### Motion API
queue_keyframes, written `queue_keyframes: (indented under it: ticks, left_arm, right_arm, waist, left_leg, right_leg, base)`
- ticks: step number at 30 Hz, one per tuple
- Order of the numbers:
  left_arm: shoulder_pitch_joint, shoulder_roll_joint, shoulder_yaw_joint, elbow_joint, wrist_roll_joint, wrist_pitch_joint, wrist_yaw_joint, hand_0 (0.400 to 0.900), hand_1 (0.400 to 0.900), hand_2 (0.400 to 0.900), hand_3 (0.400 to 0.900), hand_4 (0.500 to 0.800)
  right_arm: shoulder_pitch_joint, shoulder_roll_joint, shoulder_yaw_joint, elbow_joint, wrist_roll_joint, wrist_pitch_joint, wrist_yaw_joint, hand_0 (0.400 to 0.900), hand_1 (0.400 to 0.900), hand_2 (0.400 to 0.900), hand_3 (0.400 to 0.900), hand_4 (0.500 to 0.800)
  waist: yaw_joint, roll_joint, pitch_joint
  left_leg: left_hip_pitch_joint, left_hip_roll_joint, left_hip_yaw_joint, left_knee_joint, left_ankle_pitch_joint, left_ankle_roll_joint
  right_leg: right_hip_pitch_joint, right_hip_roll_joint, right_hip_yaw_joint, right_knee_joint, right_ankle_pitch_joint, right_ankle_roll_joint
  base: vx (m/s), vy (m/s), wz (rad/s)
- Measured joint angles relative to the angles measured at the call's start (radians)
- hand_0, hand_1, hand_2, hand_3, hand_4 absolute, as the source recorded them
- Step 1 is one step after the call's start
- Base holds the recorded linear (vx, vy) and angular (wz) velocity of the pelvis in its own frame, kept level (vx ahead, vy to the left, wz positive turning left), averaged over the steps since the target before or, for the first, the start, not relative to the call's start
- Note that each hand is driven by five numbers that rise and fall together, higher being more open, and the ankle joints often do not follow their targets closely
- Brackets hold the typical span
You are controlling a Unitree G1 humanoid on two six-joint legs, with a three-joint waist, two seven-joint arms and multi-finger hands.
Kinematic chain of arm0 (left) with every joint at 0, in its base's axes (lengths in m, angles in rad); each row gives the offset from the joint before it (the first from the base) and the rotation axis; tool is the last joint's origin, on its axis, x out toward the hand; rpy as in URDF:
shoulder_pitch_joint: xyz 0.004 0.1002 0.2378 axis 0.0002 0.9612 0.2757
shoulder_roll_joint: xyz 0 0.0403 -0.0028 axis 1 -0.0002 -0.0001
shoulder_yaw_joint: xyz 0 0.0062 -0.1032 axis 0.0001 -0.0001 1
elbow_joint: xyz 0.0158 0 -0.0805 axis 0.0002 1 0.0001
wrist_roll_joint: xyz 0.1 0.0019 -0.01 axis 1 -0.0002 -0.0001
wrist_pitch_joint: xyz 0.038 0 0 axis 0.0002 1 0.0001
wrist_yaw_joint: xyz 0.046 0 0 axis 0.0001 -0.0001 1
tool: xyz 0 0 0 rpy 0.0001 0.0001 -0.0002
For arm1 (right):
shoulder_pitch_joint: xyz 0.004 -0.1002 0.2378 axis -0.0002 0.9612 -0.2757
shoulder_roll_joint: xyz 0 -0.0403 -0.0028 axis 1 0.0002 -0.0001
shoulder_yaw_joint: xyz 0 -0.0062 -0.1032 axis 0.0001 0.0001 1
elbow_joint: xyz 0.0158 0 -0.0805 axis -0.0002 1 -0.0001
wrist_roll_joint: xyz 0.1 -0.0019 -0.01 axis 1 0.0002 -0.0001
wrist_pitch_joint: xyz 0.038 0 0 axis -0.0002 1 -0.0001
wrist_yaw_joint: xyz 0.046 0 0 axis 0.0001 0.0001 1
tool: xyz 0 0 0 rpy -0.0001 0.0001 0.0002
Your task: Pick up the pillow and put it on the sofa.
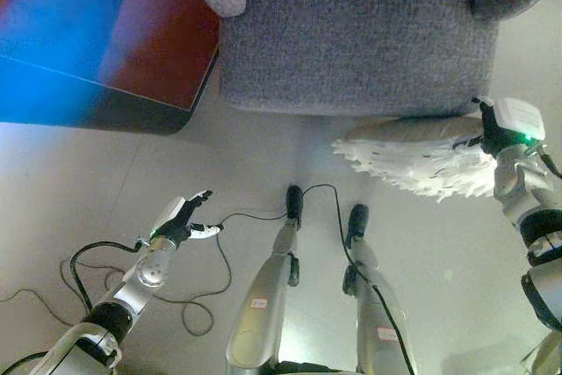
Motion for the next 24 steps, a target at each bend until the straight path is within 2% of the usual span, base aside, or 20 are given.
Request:
queue_keyframes:
  ticks: [6, 12, 16, 24]
  left_arm:
    - [0.000, 0.014, -0.001, -0.015, -0.003, -0.021, 0.030, 0.900, 0.900, 0.900, 0.900, 0.800]
    - [0.001, 0.050, 0.001, -0.070, -0.018, -0.024, 0.054, 0.900, 0.900, 0.900, 0.900, 0.800]
    - [0.001, 0.068, 0.017, -0.111, -0.031, -0.027, 0.058, 0.900, 0.900, 0.900, 0.900, 0.800]
    - [0.001, 0.081, 0.022, -0.157, -0.031, -0.030, 0.058, 0.900, 0.900, 0.900, 0.900, 0.800]
  right_arm:
    - [-0.065, -0.032, 0.038, -0.004, 0.015, 0.038, 0.076, 0.900, 0.900, 0.900, 0.900, 0.800]
    - [-0.135, -0.097, 0.078, -0.049, -0.020, 0.076, 0.170, 0.900, 0.900, 0.900, 0.900, 0.800]
    - [-0.188, -0.139, 0.086, -0.078, -0.022, 0.076, 0.234, 0.900, 0.900, 0.900, 0.900, 0.800]
    - [-0.208, -0.184, 0.090, -0.088, -0.021, 0.058, 0.340, 0.900, 0.900, 0.900, 0.900, 0.800]
  waist:
    - [0.000, 0.001, 0.000]
    - [0.000, 0.001, -0.001]
    - [0.001, 0.001, -0.001]
    - [0.024, 0.000, -0.002]
  left_leg:
    - [-0.025, -0.015, 0.002, 0.000, 0.009, 0.006]
    - [-0.075, -0.030, -0.003, 0.000, 0.027, -0.016]
    - [-0.113, -0.031, -0.027, 0.000, 0.041, -0.035]
    - [-0.115, -0.023, -0.047, 0.000, 0.040, -0.033]
  right_leg:
    - [-0.064, -0.022, 0.014, 0.082, -0.027, 0.010]
    - [-0.176, -0.049, 0.022, 0.214, -0.068, 0.007]
    - [-0.230, -0.050, 0.019, 0.256, -0.075, -0.003]
    - [-0.250, -0.044, 0.011, 0.299, -0.092, -0.025]
  base:
    - [0.00, 0.000, 0.00]
    - [-0.01, -0.013, 0.04]
    - [0.00, -0.043, 0.02]
    - [0.01, -0.014, -0.03]
